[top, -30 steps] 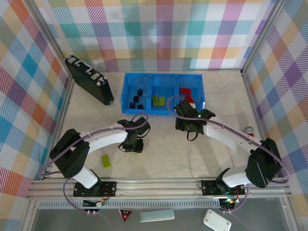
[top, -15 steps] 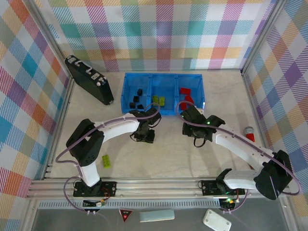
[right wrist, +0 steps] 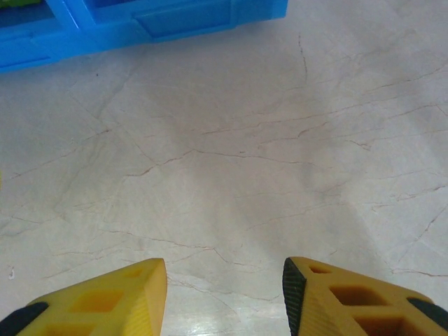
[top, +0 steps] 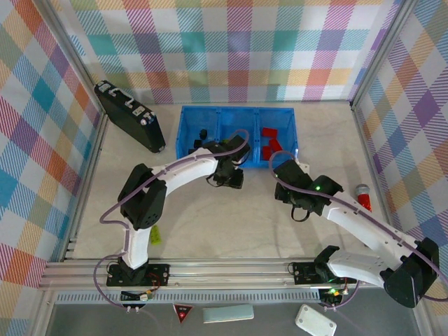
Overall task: Sort the legos into containers by color
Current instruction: Place the lego in the container.
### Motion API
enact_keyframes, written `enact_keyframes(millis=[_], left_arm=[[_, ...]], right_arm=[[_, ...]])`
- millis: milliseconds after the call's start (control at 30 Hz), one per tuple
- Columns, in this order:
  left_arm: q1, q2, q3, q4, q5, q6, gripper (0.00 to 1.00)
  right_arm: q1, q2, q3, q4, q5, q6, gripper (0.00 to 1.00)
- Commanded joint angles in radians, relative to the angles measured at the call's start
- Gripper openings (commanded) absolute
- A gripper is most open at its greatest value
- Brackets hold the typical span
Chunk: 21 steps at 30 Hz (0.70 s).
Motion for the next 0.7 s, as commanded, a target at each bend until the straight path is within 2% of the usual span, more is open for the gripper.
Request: enact_keyframes(millis=[0, 233, 667], left_arm=[[-0.014, 0.054, 0.115, -0.045, -0.002, 0.035, 0.34], [0.015, 0.145, 0.272, -0.033, -0.026, 0.056, 0.35], [0.116, 0.259, 0.426, 0.049, 0.063, 0.078, 0.35]], right_arm=[[-0.005, -0.022, -0.003, -0.041, 0.030, 0.015, 0.49], [-0.005, -0.040, 0.017, -0.088, 0.028, 0.023, 0.49], [-0.005, -0.066, 0.052, -0.148, 0.031, 0.046, 0.49]])
